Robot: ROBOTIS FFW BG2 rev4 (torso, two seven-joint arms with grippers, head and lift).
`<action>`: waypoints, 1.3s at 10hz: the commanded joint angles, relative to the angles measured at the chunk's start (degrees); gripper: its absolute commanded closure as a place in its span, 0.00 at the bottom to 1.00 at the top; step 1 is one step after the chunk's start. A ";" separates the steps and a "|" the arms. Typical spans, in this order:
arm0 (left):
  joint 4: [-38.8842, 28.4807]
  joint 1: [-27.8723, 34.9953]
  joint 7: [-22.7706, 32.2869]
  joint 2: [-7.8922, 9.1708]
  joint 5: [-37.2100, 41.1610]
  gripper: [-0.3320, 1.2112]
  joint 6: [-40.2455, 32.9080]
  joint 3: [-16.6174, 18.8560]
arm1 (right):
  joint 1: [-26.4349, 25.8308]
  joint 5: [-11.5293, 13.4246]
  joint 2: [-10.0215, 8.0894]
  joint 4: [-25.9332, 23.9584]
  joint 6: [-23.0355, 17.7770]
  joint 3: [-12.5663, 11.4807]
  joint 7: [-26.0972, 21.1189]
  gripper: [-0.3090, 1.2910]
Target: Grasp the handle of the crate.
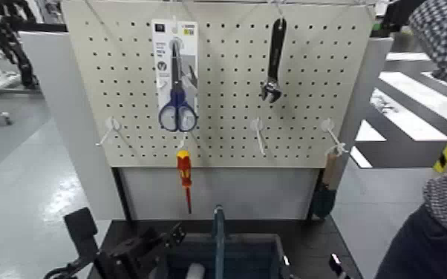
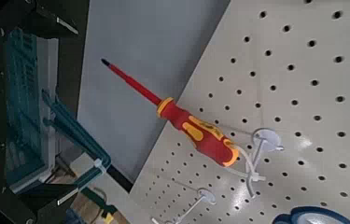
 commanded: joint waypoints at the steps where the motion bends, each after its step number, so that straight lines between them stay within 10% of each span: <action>1: 2.95 -5.47 -4.64 1.30 5.66 0.29 9.80 -0.18 | -0.22 -0.25 -0.18 0.22 0.00 0.18 0.01 0.29; 13: 26.06 -21.55 -10.71 6.49 34.84 0.29 24.65 -12.84 | -0.40 -0.60 0.09 0.49 0.00 0.36 0.10 0.29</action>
